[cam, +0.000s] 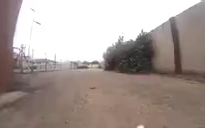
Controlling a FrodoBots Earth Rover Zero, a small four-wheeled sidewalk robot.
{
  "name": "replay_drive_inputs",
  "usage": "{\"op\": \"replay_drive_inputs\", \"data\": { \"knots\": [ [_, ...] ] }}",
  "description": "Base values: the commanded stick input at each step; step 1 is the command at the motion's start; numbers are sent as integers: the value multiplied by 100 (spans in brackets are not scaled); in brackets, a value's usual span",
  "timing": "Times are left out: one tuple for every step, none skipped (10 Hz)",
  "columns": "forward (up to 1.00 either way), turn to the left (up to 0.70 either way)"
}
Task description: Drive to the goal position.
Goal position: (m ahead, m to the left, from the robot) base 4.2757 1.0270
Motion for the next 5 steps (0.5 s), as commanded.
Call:
{"op": "replay_drive_inputs", "data": {
  "knots": [
    [100,0],
    [100,0],
    [100,0],
    [100,0],
    [100,0]
  ]
}}
